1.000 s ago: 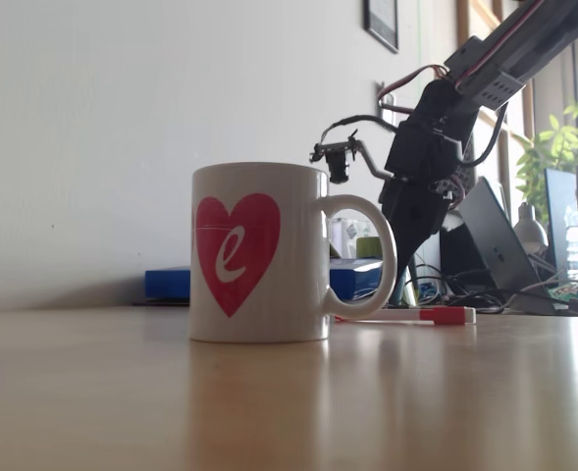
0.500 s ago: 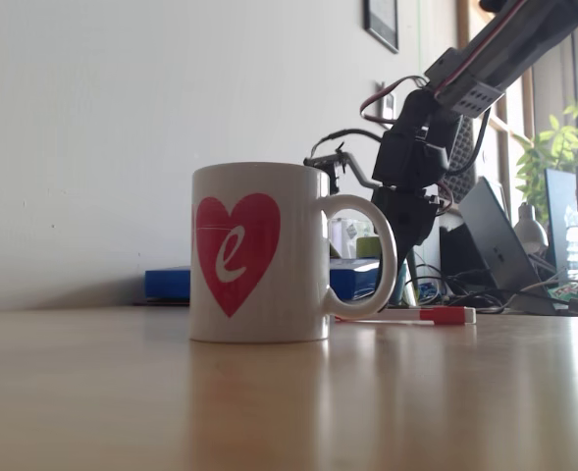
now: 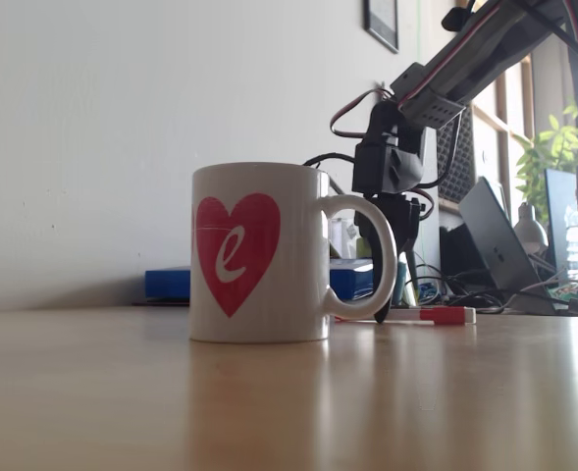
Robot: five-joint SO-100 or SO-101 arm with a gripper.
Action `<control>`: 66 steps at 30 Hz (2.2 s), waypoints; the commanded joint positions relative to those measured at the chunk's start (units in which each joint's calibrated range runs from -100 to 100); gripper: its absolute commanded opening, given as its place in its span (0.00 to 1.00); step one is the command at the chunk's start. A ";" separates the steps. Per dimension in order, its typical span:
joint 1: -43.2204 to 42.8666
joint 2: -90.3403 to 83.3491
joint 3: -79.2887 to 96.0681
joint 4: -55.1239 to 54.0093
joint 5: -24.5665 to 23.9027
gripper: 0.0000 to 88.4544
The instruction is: Grab the pen and place it in the cup.
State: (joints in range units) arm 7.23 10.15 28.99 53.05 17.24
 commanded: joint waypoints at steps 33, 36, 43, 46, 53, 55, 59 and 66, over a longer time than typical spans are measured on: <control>-5.02 -46.41 21.76 -6.30 -0.01 0.01; -10.28 -51.89 21.12 -5.44 0.04 0.01; -21.29 -57.37 19.31 -6.81 -0.17 0.01; -23.38 -60.02 19.58 -10.34 -0.22 0.01; -29.55 -65.00 19.95 -18.60 -0.32 0.01; -32.06 -65.50 21.21 -20.06 -1.43 0.01; -35.56 -66.91 23.75 -20.92 -3.63 0.01; -31.64 -71.48 27.28 -24.19 -7.63 0.01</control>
State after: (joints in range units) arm -26.94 -59.33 55.85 31.19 11.09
